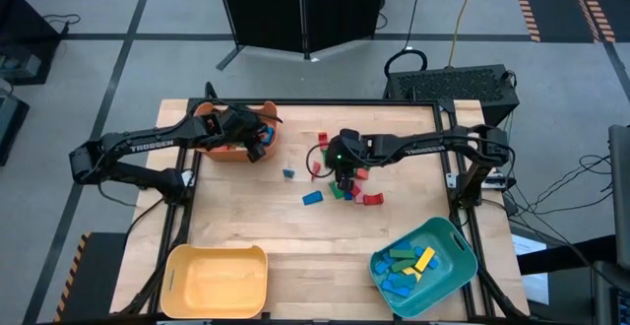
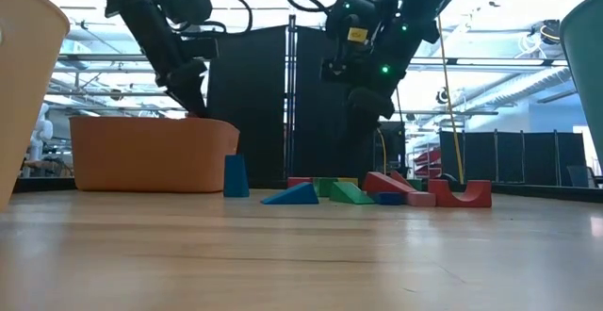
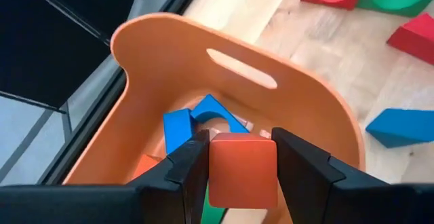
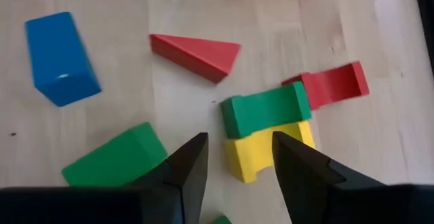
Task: Sort blocks by size
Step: Put the orange arch block into the orange bin, then put the yellow arch block into the orange bin
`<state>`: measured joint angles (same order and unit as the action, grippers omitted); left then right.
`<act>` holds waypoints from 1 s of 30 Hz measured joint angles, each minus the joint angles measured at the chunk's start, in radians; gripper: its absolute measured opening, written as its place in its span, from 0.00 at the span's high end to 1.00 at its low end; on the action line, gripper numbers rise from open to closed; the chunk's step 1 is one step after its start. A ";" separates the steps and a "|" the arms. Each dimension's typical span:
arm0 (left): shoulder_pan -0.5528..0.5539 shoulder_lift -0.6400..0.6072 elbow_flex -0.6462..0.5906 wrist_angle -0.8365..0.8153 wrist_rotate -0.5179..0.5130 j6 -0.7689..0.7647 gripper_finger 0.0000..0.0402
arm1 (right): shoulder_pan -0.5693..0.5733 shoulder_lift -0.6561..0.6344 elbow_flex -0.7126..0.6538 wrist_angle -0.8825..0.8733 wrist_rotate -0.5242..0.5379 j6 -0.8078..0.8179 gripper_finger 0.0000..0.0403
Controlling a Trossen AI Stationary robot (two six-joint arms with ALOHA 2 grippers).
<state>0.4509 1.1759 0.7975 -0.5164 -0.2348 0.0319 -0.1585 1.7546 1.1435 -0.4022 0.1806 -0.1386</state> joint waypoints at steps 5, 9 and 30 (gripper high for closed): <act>0.008 0.000 0.000 -0.002 -0.007 -0.002 0.51 | 0.004 0.014 0.001 0.028 0.000 -0.035 0.63; 0.007 0.000 0.000 0.002 -0.010 0.003 0.42 | 0.001 0.045 0.001 0.030 0.004 -0.038 0.63; -0.049 0.000 -0.034 0.268 -0.029 0.002 0.39 | -0.048 0.099 -0.114 0.110 0.080 -0.010 0.69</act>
<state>0.4021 1.1759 0.7638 -0.2488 -0.2636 0.0338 -0.2062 1.8534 1.0298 -0.2919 0.2606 -0.1489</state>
